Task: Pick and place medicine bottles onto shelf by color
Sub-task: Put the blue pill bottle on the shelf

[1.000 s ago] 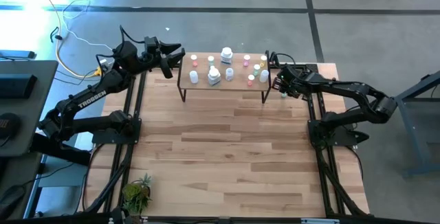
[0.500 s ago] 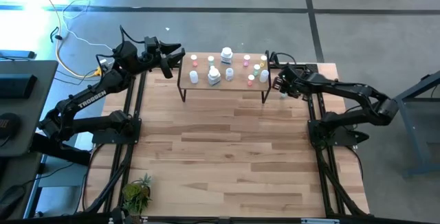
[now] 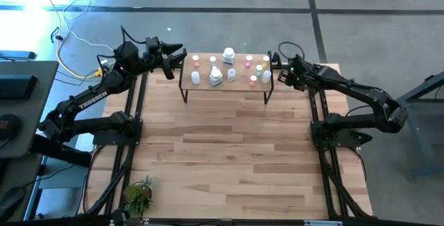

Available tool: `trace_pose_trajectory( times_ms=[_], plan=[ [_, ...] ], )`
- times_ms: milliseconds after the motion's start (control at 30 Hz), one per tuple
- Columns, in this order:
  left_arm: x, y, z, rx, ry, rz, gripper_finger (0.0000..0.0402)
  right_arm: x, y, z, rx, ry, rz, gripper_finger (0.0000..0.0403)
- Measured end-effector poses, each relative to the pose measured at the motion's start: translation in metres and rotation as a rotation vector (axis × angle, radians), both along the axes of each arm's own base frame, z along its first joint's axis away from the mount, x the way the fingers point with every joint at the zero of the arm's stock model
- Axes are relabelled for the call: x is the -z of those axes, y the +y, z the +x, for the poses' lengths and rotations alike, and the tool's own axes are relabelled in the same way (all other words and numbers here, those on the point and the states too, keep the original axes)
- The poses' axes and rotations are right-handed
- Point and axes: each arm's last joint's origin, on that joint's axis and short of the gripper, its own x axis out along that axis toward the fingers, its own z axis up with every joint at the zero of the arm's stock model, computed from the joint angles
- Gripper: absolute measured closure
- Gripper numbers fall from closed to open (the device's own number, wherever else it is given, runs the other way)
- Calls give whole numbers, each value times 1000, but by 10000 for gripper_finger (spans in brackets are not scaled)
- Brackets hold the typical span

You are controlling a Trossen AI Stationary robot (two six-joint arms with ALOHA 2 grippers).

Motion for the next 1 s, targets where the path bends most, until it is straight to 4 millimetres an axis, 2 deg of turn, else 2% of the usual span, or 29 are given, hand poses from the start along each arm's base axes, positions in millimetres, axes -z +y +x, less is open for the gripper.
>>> trace_pose_trajectory(
  times_ms=[167,600,1000],
  plan=[
    [0,0,0,0,1,-1,161,-28,-3,2,-14,20,-47,296],
    [9,3,2,0,45,-61,161,-124,-7,2,-64,-19,-287,297],
    [19,11,9,3,76,-104,161,-180,-3,-3,-102,-85,-460,297]
  ],
)
